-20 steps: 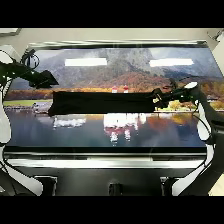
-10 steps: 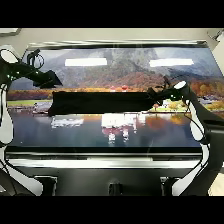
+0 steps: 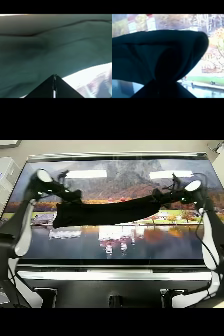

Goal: Fold the clothes and pants, and hang the long-sleeved shirts on hangers.

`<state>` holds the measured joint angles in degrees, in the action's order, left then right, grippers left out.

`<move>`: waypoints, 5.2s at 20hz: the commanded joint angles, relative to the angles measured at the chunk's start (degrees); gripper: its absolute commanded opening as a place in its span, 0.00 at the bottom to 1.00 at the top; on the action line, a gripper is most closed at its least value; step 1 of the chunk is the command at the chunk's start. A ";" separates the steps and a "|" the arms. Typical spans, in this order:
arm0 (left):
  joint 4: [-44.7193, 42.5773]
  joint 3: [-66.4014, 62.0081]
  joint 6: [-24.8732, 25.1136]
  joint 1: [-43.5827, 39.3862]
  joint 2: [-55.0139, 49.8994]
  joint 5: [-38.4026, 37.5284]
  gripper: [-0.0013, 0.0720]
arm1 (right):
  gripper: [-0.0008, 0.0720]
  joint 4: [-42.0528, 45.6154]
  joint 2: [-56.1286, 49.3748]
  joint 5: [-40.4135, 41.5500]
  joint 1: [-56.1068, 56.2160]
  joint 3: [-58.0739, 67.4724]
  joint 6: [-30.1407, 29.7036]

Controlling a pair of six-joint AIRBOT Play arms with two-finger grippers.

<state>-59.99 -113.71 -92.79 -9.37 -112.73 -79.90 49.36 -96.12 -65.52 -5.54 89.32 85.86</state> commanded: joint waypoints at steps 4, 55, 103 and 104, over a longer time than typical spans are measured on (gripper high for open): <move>12.09 0.24 -7.80 -15.04 -7.52 16.11 0.04 | 0.06 6.27 14.86 -7.48 0.04 0.07 7.74; 12.98 -0.94 -0.37 21.90 14.16 -8.83 0.04 | 0.80 -21.99 -8.22 36.68 39.15 2.58 17.97; 13.05 -0.94 2.19 21.77 13.75 -9.99 0.04 | 0.06 -29.51 -9.42 21.68 12.24 -2.23 -11.45; 13.07 -0.94 2.19 21.77 13.75 -10.80 0.04 | 0.06 -26.25 -9.49 22.51 11.21 2.01 -7.78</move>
<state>-46.96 -114.67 -90.59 12.45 -98.94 -89.45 18.87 -105.80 -46.00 7.29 83.02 70.15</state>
